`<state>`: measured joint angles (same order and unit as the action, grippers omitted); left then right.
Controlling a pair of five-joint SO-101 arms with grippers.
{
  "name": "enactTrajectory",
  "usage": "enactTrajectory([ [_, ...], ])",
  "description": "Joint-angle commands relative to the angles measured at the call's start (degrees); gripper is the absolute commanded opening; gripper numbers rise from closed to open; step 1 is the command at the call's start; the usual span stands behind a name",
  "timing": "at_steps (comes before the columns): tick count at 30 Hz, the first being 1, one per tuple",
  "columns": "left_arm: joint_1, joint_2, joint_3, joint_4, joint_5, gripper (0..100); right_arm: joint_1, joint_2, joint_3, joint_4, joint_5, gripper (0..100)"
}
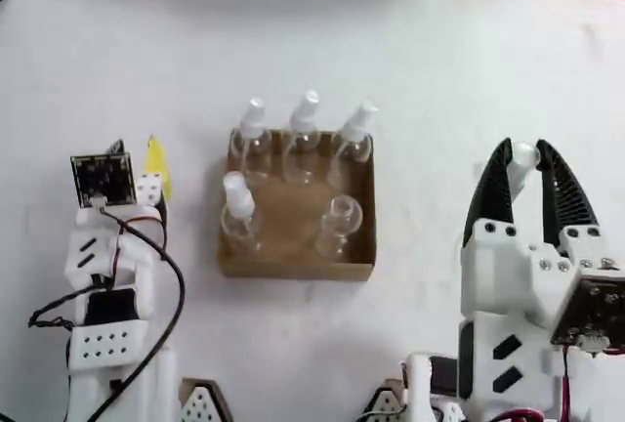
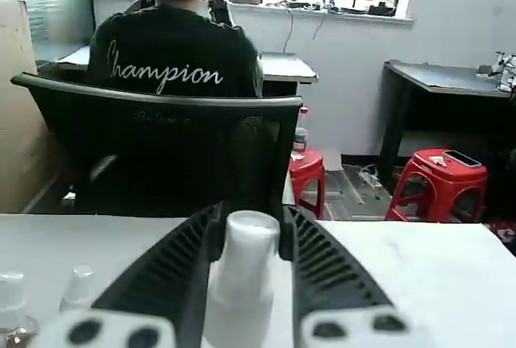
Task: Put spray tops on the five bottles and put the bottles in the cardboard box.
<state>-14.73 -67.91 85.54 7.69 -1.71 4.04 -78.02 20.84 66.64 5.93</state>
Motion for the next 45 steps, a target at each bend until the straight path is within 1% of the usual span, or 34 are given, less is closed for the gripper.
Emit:
enactTrajectory([
  [1,0.4,-1.27,-0.79,-1.85,-0.09,15,-8.31,-1.19,-0.35,-4.0,-0.79,1.5],
  [6,0.4,-1.27,-0.79,-1.85,-0.09,15,-24.57,-0.75,-3.87,-9.01,-0.79,1.5],
  [9,0.4,-1.27,-0.79,-1.85,-0.09,15,-29.05,-0.22,-1.93,-15.08,-0.79,1.5],
  [12,0.4,-1.27,-0.79,-1.85,-0.09,15,-29.41,2.59,1.93,-22.2,-1.49,1.5],
  [15,0.4,-1.19,-0.7,-1.85,-0.09,15,-29.05,6.37,4.84,-27.03,-5.98,1.5],
  [17,0.4,-1.19,-0.7,-1.85,-0.09,15,-29.05,8.13,5.45,-27.38,-7.74,1.5],
  [22,0.57,-1.19,-0.7,-1.93,0.0,15,-29.05,7.43,6.15,-22.46,-8.79,1.5],
  [24,0.66,-1.19,-0.62,-1.93,0.18,15,-29.23,6.29,8.26,-21.49,-10.9,1.5],
  [28,0.75,-1.19,-0.53,-1.93,0.26,15,-29.14,3.91,14.86,-25.63,-14.68,1.5],
  [34,0.57,-1.19,-0.53,-1.93,0.35,15,-28.97,0.57,25.67,-32.4,-14.51,1.5],
  [39,0.57,-1.19,-0.53,-1.93,0.35,15,-24.84,-2.77,26.55,-35.3,-14.51,1.5],
  [43,0.48,-1.19,-0.53,-1.93,0.35,15,-21.32,-2.33,27.69,-37.05,-14.51,1.5],
  [45,0.48,-1.19,-0.53,-1.93,0.35,15,-19.3,-1.45,29.19,-40.04,-14.51,1.5],
])
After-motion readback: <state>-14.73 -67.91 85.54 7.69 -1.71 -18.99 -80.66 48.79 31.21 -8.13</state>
